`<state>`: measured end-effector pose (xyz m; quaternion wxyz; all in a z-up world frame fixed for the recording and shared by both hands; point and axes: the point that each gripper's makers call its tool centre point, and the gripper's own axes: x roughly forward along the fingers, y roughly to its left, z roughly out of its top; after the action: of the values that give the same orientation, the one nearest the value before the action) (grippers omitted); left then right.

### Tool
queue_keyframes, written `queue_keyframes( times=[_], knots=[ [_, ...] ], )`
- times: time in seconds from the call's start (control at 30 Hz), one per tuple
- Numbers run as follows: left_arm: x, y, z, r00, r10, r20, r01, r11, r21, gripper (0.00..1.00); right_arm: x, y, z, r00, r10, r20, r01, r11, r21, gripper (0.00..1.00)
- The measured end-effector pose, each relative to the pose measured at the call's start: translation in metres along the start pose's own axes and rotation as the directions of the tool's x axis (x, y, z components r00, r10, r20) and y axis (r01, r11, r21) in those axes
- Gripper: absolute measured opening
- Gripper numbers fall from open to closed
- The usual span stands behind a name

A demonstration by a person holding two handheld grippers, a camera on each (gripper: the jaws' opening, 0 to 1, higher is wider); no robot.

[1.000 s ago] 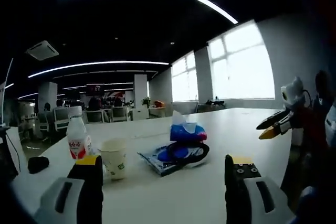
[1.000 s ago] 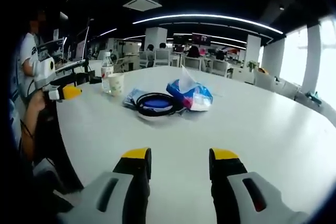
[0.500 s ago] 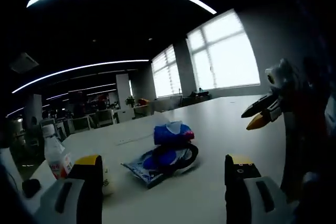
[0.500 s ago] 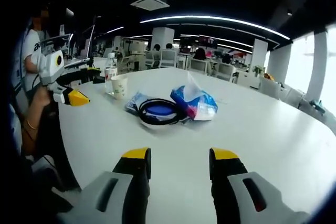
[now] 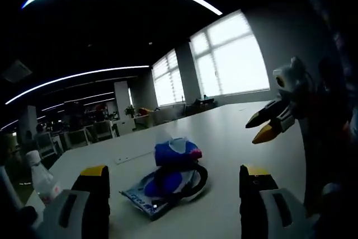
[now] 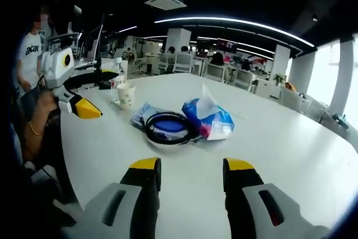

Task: Arrange the tabletop items into an orderly group along one side of the table until the central work area is clear of visible clutter.

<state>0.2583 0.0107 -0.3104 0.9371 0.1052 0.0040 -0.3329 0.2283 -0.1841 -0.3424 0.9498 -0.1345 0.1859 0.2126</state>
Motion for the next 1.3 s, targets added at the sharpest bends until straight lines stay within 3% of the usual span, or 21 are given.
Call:
queue_keyframes(
  times=[0.43,0.77,0.9,1.03,1.3],
  knots=[
    [0.034,-0.005,0.001,0.998,-0.045,-0.031,0.046,0.999,0.017,0.96,0.025,-0.002,0.013,0.999,0.050,-0.010,-0.050,0.999,0.021,0.42],
    [0.060,-0.018,-0.028,0.988,-0.121,-0.097,0.126,0.991,0.048,0.96,0.052,0.007,0.018,0.996,0.088,-0.033,-0.086,0.994,0.063,0.42],
    [0.068,-0.013,-0.033,0.989,-0.108,-0.101,0.118,0.989,0.089,0.94,0.064,0.012,0.016,0.995,0.089,-0.050,-0.085,0.994,0.069,0.42],
    [0.073,-0.010,-0.037,0.988,-0.118,-0.105,0.125,0.990,0.070,0.95,0.077,0.008,0.010,0.996,0.049,-0.078,-0.045,0.997,0.056,0.42],
    [0.081,-0.010,-0.056,0.980,-0.121,-0.155,0.135,0.987,0.084,0.95,0.093,0.016,0.005,0.994,0.080,-0.080,-0.071,0.991,0.111,0.42]
  ],
)
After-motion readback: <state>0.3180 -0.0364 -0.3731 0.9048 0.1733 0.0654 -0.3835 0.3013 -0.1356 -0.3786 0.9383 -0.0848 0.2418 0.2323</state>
